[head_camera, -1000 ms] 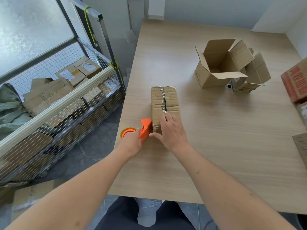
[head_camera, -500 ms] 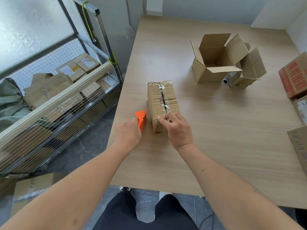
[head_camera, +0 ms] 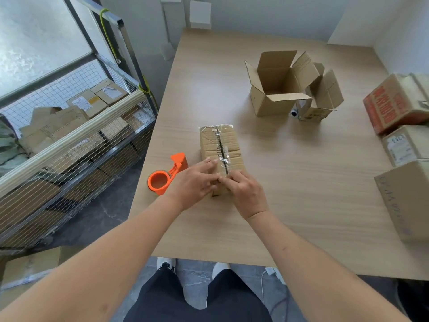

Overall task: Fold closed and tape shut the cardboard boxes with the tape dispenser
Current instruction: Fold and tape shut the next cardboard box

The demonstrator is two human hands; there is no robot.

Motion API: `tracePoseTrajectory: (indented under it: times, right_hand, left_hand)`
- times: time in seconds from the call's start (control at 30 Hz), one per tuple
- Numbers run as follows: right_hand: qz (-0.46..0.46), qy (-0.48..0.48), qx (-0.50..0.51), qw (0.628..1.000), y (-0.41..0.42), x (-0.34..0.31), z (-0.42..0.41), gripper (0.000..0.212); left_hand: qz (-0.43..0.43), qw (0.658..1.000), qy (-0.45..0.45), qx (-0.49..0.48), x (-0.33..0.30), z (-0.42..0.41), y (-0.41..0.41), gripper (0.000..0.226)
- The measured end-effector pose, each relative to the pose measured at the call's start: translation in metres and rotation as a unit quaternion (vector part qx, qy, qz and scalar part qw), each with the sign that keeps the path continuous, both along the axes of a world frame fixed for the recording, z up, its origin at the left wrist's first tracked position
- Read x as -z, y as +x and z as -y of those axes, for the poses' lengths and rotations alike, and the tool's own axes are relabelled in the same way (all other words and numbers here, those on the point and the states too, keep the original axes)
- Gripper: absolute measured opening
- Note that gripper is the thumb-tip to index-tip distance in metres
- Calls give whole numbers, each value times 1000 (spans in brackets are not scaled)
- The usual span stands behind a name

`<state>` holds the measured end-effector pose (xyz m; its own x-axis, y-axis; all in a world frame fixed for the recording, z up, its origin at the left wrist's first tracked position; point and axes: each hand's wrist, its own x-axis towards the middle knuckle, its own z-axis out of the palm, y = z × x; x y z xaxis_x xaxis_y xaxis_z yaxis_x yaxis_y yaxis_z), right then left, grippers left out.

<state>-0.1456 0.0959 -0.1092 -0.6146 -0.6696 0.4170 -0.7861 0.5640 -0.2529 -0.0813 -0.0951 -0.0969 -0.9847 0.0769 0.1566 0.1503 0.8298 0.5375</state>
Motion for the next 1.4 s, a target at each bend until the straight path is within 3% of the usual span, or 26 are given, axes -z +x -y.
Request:
tracePoseTrajectory:
  times: [0.27, 0.53, 0.8, 0.97, 1.17, 1.3, 1.4]
  right_hand:
    - [212, -104, 133, 962, -8, 0, -21, 27]
    - [304, -177, 236, 906, -7, -3, -13, 43]
    - [269, -54, 196, 941, -28, -6, -22, 52]
    - [222, 49, 212, 950, -22, -11, -16, 55]
    - [252, 120, 158, 947, -18, -24, -12, 63]
    - [253, 92, 175, 947, -26, -31, -18, 36]
    - [219, 129, 167, 953, -25, -35, -19, 34]
  left_hand:
    - [31, 999, 35, -14, -3, -5, -3, 28]
    - [42, 998, 13, -40, -3, -17, -6, 23]
    - [53, 996, 65, -20, 2, -5, -13, 28]
    - [63, 997, 28, 43, 1, 9, -18, 37]
    - [41, 999, 4, 20, -1, -8, -21, 32]
    - [89, 995, -33, 44, -7, -12, -25, 40]
    - [94, 991, -62, 71, -8, -11, -24, 34]
